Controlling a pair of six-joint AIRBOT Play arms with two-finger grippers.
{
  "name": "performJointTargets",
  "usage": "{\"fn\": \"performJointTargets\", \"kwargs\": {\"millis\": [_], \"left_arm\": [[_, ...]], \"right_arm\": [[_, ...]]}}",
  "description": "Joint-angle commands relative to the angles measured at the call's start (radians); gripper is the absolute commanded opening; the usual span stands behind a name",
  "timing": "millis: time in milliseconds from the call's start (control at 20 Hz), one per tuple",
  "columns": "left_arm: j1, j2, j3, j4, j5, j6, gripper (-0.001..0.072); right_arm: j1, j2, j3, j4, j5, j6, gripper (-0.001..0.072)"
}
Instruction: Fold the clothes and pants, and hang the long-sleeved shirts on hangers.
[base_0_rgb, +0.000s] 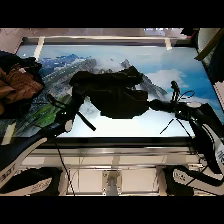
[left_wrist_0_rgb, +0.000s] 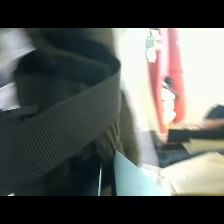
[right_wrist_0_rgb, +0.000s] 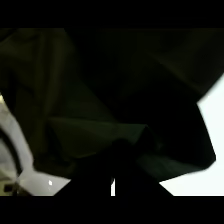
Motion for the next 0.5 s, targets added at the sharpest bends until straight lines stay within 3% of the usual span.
{"fn": "performJointTargets", "kwargs": {"millis": [0, 150, 300, 450], "left_arm": [[0.047, 0.252, 0.009, 0.223, -0.198, 0.108, 0.0017], [0.059, 0.601, 0.112, 0.470, -0.743, 0.151, 0.0017], [0.063, 0.871, 0.336, 0.521, -1.256, 0.335, 0.0017], [0.058, 0.924, 0.581, 0.468, -1.530, 0.476, 0.0017]], "right_arm": [[-0.002, 0.161, 0.132, -0.182, 0.214, 0.133, 0.0005], [-0.002, 0.361, 0.296, -0.237, 0.340, 0.225, 0.0005], [-0.001, 0.480, 0.516, -0.238, 0.336, 0.296, 0.0003], [-0.001, 0.487, 0.743, -0.241, 0.367, 0.373, 0.0002]]}}
